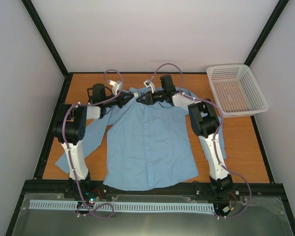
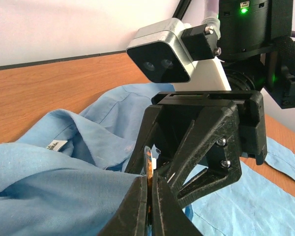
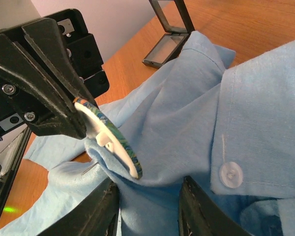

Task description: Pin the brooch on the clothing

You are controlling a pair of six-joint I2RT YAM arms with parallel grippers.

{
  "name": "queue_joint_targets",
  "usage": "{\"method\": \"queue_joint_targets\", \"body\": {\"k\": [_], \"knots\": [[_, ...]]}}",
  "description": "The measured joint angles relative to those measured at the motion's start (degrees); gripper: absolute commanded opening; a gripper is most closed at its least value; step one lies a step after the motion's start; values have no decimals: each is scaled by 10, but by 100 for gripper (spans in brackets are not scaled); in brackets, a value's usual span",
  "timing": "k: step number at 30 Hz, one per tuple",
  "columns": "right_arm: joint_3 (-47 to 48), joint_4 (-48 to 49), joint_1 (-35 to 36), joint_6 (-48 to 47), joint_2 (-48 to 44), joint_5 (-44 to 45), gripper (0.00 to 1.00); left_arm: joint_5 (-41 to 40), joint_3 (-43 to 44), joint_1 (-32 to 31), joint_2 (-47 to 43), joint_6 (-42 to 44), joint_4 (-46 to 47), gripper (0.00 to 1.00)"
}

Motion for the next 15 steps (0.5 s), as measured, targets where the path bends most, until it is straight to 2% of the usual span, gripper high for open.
{"method": "queue_joint_targets", "body": {"k": [10,15], "knots": [[6,28,0,35,18,-23,38,15,-7,1,3,-3,11,1],[7,49,0,61,26,-34,44,24,-12,3,5,-5,23,1]]}}
